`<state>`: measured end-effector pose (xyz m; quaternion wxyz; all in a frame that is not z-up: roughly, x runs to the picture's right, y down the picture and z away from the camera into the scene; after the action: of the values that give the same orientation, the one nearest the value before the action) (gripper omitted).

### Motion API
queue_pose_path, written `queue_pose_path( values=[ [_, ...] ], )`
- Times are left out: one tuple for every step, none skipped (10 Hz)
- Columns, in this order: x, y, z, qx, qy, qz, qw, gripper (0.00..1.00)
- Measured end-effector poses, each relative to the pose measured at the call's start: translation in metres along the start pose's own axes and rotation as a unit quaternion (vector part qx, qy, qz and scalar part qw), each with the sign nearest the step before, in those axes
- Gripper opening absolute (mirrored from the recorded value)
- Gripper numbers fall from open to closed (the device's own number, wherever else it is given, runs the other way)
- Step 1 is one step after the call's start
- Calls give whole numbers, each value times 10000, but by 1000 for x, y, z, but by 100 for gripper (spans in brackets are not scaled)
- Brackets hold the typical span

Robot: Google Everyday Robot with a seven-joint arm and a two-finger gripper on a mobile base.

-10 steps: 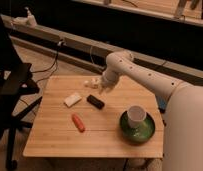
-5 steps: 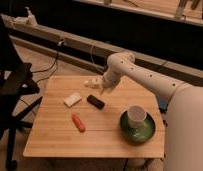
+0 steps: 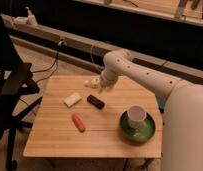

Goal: Place the eraser in the ceramic cup

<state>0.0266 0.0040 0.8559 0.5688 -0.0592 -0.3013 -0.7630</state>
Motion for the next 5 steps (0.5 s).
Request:
queue_pose_path(
  values=[
    [0, -1, 7, 1, -1, -24, 10000, 75],
    [-4, 0, 18, -3, -1, -53, 10000, 80],
    [-8, -1, 28, 13, -10, -75, 10000, 80],
    [-9, -4, 34, 25, -11, -91, 10000, 80],
    [-9, -8, 39, 46, -9, -107, 9999, 80]
  ],
)
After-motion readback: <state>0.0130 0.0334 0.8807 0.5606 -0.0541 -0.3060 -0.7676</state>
